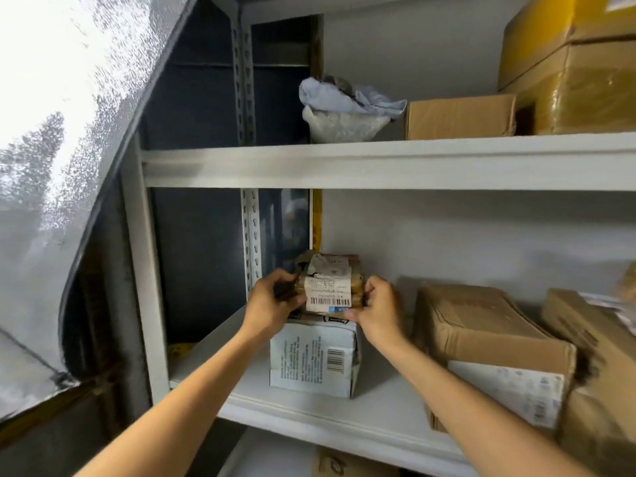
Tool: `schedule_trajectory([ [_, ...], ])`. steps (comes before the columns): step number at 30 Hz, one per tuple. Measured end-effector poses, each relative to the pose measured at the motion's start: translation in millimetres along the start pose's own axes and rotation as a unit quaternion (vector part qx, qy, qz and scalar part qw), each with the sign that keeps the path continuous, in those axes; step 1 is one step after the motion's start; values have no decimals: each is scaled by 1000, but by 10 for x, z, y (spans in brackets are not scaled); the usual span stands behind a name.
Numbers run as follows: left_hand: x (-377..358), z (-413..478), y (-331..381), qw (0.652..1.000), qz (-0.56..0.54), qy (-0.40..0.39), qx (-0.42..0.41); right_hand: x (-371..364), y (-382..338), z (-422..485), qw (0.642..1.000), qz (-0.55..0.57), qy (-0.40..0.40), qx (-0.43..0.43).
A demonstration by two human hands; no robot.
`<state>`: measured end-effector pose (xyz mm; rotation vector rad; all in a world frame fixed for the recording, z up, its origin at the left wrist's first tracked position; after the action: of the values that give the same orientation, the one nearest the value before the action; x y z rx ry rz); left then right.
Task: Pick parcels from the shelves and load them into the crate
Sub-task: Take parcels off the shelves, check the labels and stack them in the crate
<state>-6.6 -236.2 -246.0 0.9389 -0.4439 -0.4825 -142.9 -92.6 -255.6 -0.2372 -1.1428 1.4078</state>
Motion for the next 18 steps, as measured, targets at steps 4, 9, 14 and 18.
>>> schedule_trajectory([
  [4, -42, -62, 221, 994, 100, 32, 22, 118, -190, -205, 995, -95, -24, 17],
  [9, -503, -271, 763, 980, 178, 62, -70, 617, -303, -428, 973, -218, -19, 77],
  [14, -1286, -577, 1018, 985, 86, -79, -125, 1410, -104, -483, 937, -346, 21, 50],
  [18, -1760, -756, 954, 971, 75, -220, -56, 1933, 220, -557, 917, -395, 25, -51],
])
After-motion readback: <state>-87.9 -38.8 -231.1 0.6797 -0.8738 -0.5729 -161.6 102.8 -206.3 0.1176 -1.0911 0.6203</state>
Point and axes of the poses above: each hand's wrist, its own z-axis towards the middle knuckle, its own x-axis out of the back of the hand, y = z × x, the point moved 5 cm from there along z, towards the middle knuckle, and after that the axes turned 11 degrees about -z, right-handed, at the moved point
